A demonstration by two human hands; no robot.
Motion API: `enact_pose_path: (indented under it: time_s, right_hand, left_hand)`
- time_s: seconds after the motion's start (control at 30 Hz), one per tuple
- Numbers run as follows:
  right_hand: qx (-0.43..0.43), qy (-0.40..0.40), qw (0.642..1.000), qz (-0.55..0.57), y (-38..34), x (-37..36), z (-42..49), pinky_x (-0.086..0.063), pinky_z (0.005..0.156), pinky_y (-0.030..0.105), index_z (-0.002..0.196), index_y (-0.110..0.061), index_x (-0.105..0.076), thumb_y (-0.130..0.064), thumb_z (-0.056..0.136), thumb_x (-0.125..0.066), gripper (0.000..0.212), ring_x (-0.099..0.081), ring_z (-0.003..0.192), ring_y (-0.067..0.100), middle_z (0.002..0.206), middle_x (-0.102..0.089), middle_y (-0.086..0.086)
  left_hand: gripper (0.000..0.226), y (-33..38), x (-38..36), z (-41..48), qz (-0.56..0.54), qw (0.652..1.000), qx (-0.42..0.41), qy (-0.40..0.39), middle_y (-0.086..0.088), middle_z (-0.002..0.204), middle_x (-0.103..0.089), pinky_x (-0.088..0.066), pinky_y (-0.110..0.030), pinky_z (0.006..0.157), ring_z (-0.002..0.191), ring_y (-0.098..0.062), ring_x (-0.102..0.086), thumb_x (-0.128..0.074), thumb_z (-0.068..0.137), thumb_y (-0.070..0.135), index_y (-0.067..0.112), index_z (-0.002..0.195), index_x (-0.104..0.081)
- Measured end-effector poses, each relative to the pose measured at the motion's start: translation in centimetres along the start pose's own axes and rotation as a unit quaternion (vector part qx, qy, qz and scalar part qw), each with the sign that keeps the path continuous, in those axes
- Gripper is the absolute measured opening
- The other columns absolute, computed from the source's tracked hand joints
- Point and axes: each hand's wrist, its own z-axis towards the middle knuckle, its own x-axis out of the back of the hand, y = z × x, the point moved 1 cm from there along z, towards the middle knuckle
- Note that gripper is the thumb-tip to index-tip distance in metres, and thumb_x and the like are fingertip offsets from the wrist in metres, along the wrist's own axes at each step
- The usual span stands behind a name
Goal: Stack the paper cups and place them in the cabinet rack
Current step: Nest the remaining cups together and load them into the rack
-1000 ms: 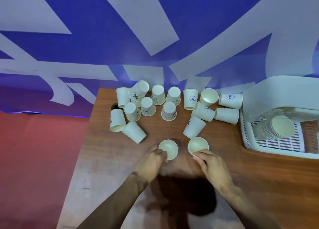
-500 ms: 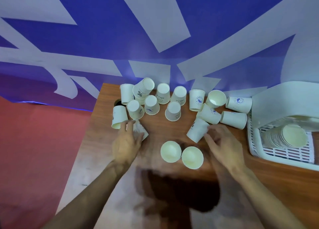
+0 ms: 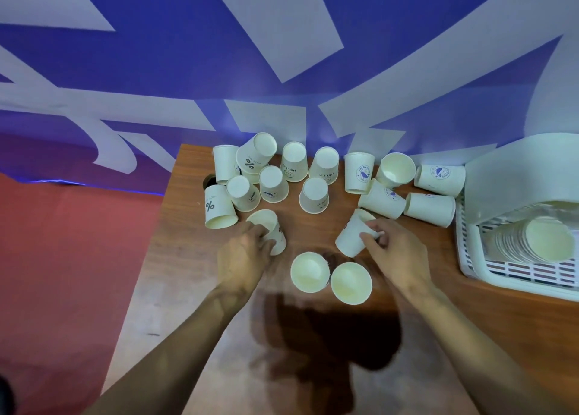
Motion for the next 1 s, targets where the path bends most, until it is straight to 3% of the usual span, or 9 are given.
enact_pose_path:
  time_s: [0.07,0.13,0.23,0.4,0.5,0.63,0.9,1.0]
  right_hand:
    - [0.043,0.026,0.999,-0.018,-0.2,0.2,-0.6,-0.051,0.065,0.032,0.104,-0.036,-0.067,-0.042,0.089,-0.064,0.017,-0.058,0.076,0.006,0.091,-0.062,-0.016]
    - [0.081,0.028,0.995,-0.050,-0.1,0.1,-1.1,-0.052,0.060,0.031,0.098,-0.037,-0.070,-0.039,0.087,-0.067,0.011,-0.062,0.079,0.008,0.095,-0.065,-0.015]
    - [0.079,0.031,0.994,-0.063,0.1,0.4,-1.6,-0.052,0.059,0.028,0.096,-0.039,-0.071,-0.038,0.086,-0.070,0.011,-0.066,0.083,0.007,0.099,-0.066,-0.016]
    - [0.079,0.104,0.991,-0.014,-0.9,3.0,-4.3,-0.053,0.060,0.033,0.096,-0.034,-0.071,-0.033,0.087,-0.072,0.009,-0.065,0.086,0.011,0.101,-0.066,-0.014]
    - [0.074,0.131,0.988,0.024,-1.3,4.1,-6.8,-0.054,0.062,0.035,0.097,-0.034,-0.072,-0.027,0.084,-0.075,0.015,-0.066,0.086,0.011,0.102,-0.067,-0.015]
    - [0.080,0.146,0.984,0.058,-1.6,4.3,-9.1,-0.054,0.062,0.036,0.096,-0.035,-0.072,-0.025,0.082,-0.078,0.019,-0.067,0.083,0.010,0.100,-0.066,-0.018]
    - [0.123,0.159,0.977,0.066,-3.0,3.7,-13.2,-0.053,0.057,0.034,0.089,-0.032,-0.070,-0.030,0.087,-0.071,0.003,-0.063,0.089,0.003,0.093,-0.065,-0.022]
    - [0.125,0.135,0.981,0.064,-2.9,2.9,-14.7,-0.053,0.056,0.034,0.092,-0.032,-0.070,-0.036,0.091,-0.063,0.008,-0.060,0.091,0.004,0.095,-0.064,-0.021]
  left_hand:
    - [0.018,0.4,-0.2,-0.5,0.043,0.998,-0.049,0.005,0.008,0.096,-0.066,-0.044,-0.031,0.056,0.080,-0.025,-0.065,-0.059,0.088,0.040,0.025,0.093,-0.068]
    - [0.035,0.5,-0.6,-1.0,0.073,0.992,-0.099,0.007,0.007,0.082,-0.068,-0.043,-0.029,0.049,0.068,-0.026,-0.066,-0.046,0.085,0.051,0.026,0.084,-0.070]
    - [0.044,1.0,-0.3,-1.5,0.097,0.986,-0.129,0.026,0.004,0.072,-0.064,-0.039,-0.027,0.045,0.059,-0.027,-0.063,-0.035,0.081,0.053,0.025,0.077,-0.068]
    - [0.016,3.3,3.0,-2.7,0.063,0.976,-0.181,0.099,0.005,0.073,-0.060,-0.038,-0.032,0.039,0.056,-0.023,-0.056,-0.059,0.088,0.036,0.024,0.079,-0.065]
    - [0.011,4.9,4.4,-4.3,0.063,0.957,-0.261,0.106,0.007,0.077,-0.062,-0.035,-0.028,0.043,0.060,-0.021,-0.056,-0.061,0.090,0.034,0.027,0.082,-0.066]
    - [0.009,5.8,4.6,-6.2,0.090,0.927,-0.359,0.069,0.007,0.078,-0.062,-0.039,-0.030,0.055,0.065,-0.019,-0.057,-0.062,0.088,0.033,0.027,0.082,-0.065]
    - [0.015,4.8,2.2,-7.1,0.147,0.916,-0.370,-0.038,0.005,0.067,-0.058,-0.043,-0.028,0.050,0.058,-0.021,-0.058,-0.056,0.080,0.034,0.025,0.069,-0.061]
    - [0.016,4.5,0.7,-6.7,0.182,0.910,-0.361,-0.089,0.006,0.061,-0.057,-0.043,-0.026,0.048,0.055,-0.020,-0.059,-0.075,0.069,0.034,0.024,0.062,-0.065]
